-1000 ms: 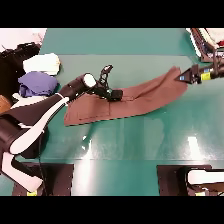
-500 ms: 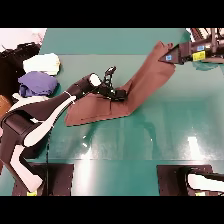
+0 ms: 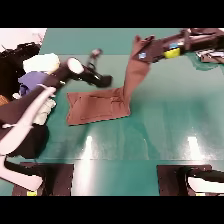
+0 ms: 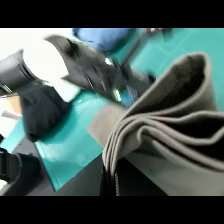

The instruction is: Fold the shirts.

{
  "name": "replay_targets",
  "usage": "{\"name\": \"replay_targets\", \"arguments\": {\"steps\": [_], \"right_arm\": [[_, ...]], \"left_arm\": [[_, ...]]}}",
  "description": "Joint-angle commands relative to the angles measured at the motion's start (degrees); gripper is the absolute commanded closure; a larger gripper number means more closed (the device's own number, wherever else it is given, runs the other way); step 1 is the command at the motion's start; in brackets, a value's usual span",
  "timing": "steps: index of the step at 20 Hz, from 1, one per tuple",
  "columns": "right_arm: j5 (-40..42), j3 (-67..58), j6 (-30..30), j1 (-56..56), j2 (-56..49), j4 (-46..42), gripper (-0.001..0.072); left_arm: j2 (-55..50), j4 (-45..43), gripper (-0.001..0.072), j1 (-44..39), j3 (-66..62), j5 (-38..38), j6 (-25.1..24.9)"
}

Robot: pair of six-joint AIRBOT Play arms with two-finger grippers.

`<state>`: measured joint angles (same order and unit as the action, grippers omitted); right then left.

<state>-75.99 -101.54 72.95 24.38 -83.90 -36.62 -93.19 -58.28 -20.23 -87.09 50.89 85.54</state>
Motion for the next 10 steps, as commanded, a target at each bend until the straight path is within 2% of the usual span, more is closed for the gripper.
{"name": "replay_targets", "arguments": {"steps": [1,2,3,4,5,6,7,8,10], "right_arm": [[10.69,-0.11,-3.13,11.17,-4.94,5.14,0.0694],[14.36,-0.15,-5.44,15.06,-7.34,8.2,0.0693],[17.92,-0.52,-7.76,19.15,-10.29,10.82,0.0663],[20.2,-1.75,-9.2,22.64,-13.42,11.52,0.0505],[21.49,-4.04,-10.05,25.77,-17.05,11.08,0.0309],[21.16,-6.56,-10.05,27.76,-20.2,11.13,0.0232],[19.58,-9.18,-10.03,28.79,-22.88,11.02,0.0235],[17.35,-11.1,-9.7,28.61,-24.48,10.88,0.0275],[11.08,-12.13,-6.38,25.66,-24.81,7.82,0.0281]], "left_arm": [[11.04,-7.91,0.0681,9.81,-0.04,4.74,-0.07],[14.29,-9.57,0.068,12.59,-0.04,5.88,-0.07],[17.59,-11.15,0.0681,15.32,-0.04,7.15,-0.09],[20.5,-12.15,0.0681,17.77,-0.04,8.2,-0.09],[22.77,-12.52,0.0681,19.71,-0.04,9.14,-0.11],[24.63,-12.52,0.0681,21.31,-0.04,10.1,-0.52],[26.23,-12.57,0.0681,22.69,-0.04,10.95,-0.52],[27.21,-12.57,0.0681,23.58,0.0,11.69,-0.55],[28.02,-12.81,0.068,24.09,0.0,13.33,-0.57]]}}
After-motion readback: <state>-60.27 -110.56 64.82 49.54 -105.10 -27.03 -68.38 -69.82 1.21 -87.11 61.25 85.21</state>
